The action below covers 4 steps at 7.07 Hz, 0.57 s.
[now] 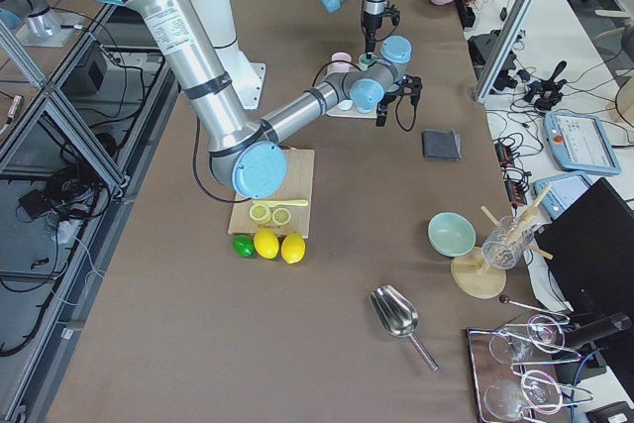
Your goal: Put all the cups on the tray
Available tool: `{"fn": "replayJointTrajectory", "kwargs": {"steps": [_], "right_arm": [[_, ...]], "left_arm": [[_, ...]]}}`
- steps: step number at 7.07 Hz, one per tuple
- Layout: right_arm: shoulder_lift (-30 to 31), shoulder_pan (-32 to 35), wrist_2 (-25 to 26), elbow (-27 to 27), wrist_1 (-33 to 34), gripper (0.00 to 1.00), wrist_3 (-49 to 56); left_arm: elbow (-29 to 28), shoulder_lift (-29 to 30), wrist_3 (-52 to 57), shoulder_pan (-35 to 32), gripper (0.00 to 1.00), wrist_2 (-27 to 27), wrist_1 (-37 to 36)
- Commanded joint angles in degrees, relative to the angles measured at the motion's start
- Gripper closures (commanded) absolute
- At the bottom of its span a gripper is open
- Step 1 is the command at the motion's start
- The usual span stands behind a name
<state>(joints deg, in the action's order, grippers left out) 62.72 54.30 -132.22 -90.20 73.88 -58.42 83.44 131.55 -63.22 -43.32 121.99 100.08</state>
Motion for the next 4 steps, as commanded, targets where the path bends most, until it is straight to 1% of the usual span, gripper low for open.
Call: {"fn": "replayJointTrajectory", "kwargs": {"steps": [1, 2, 3, 4], "right_arm": [[5.90, 6.14, -2.07, -0.68, 0.04, 0.00, 10.21], [8.62, 8.69, -2.07, -0.59, 0.04, 0.00, 15.48], [11.08, 11.50, -2.16, -0.42, 0.12, 0.00, 20.75], [13.11, 13.79, -2.42, 0.11, 0.12, 0.00, 25.07]], "left_arm": [[10.63, -7.92, 13.22, -7.08, 0.02, 1.58, -8.72], [13.30, -13.19, 22.26, -12.00, 0.02, 2.97, -10.33], [13.41, -18.03, 32.01, -17.88, 0.02, 6.21, -10.35], [13.24, -22.43, 42.29, -24.20, 0.02, 8.33, -10.43]]}}
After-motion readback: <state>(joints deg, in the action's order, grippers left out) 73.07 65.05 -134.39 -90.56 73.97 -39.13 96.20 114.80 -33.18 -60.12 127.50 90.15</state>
